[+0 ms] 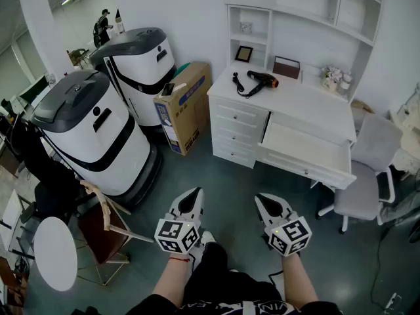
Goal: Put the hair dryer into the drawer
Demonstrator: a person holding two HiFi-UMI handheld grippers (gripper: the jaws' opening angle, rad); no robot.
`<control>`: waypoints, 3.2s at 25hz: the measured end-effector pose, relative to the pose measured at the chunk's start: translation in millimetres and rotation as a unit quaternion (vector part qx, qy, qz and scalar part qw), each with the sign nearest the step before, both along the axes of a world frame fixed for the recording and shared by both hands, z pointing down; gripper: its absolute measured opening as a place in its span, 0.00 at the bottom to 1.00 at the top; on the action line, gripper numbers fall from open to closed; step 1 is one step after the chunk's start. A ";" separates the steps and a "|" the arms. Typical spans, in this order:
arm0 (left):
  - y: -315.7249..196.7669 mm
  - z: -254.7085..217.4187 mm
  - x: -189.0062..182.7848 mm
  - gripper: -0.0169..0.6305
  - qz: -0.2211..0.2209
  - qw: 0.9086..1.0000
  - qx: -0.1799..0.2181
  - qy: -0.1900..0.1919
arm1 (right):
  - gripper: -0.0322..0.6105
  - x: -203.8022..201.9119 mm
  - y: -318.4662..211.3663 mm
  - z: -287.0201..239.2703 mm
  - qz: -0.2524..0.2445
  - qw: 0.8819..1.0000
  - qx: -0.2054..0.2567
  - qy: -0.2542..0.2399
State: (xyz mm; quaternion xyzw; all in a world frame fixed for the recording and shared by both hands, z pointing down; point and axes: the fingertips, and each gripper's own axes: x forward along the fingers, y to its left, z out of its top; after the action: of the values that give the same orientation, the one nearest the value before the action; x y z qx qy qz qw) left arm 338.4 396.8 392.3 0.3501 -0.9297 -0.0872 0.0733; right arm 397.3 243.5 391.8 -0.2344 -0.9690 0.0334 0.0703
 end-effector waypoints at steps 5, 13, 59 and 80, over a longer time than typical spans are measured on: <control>3.4 4.9 -9.7 0.03 0.000 1.000 0.000 0.002 | 0.05 -10.2 5.5 6.4 -0.001 1.000 0.003 0.004; 1.1 16.9 -38.7 0.03 0.005 1.000 -0.007 0.014 | 0.05 -45.1 7.0 18.2 -0.001 1.000 0.009 0.016; -74.9 39.2 -545.1 0.03 0.088 0.994 -0.032 0.048 | 0.06 -545.5 -101.0 51.3 0.175 0.971 -0.148 0.067; -208.6 49.1 -662.4 0.03 0.215 0.971 -0.090 0.045 | 0.06 -640.2 -203.2 75.8 0.264 0.941 -0.187 0.102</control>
State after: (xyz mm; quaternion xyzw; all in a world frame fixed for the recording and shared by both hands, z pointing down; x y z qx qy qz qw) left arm -324.0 188.1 441.4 0.5299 -0.8323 -0.0009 0.1630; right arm -243.0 40.2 467.6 0.0257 -0.9599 0.2554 0.1123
